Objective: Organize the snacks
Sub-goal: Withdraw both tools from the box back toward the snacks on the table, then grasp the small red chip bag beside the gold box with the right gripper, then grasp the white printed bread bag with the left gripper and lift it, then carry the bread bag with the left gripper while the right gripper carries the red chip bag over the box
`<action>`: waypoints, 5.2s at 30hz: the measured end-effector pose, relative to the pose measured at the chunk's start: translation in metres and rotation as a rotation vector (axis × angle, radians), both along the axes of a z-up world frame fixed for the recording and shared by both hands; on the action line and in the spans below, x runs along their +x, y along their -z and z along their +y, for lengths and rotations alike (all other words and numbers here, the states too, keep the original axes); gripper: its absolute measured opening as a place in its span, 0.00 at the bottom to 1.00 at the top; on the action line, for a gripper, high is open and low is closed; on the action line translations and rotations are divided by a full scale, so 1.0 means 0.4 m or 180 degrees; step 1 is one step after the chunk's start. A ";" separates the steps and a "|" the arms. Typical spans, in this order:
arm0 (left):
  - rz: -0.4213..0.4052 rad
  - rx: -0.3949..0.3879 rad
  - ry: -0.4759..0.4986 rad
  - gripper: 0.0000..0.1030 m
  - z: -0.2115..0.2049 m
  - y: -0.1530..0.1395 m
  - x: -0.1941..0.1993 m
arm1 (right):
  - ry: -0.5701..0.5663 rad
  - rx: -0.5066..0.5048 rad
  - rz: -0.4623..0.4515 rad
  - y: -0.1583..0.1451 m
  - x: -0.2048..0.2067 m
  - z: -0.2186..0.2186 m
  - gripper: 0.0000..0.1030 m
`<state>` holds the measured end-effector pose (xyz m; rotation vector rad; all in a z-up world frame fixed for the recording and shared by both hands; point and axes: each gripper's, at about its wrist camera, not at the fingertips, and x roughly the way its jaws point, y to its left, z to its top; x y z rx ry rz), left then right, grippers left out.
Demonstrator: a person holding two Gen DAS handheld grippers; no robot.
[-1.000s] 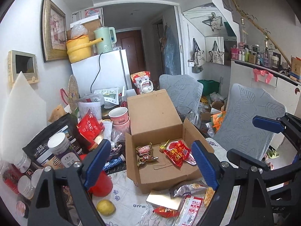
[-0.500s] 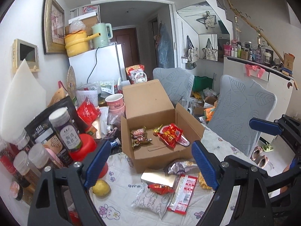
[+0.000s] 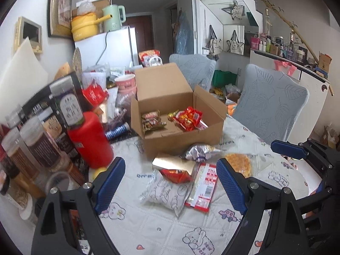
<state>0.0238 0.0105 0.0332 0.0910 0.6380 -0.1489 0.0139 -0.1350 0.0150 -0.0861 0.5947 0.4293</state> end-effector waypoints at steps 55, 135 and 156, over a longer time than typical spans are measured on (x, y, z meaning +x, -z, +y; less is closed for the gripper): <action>0.1041 -0.0248 0.0124 0.86 0.092 0.313 0.211 | -0.0530 0.0006 0.0622 0.239 0.235 0.084 0.26; 0.0055 -0.0214 0.0552 0.65 -0.105 0.007 0.080 | -0.0231 0.0656 0.0137 0.017 0.066 -0.127 0.27; -0.0311 -0.0281 0.0405 0.65 -0.069 -0.084 0.331 | -0.0162 0.0344 -0.0185 -0.093 0.330 -0.073 0.26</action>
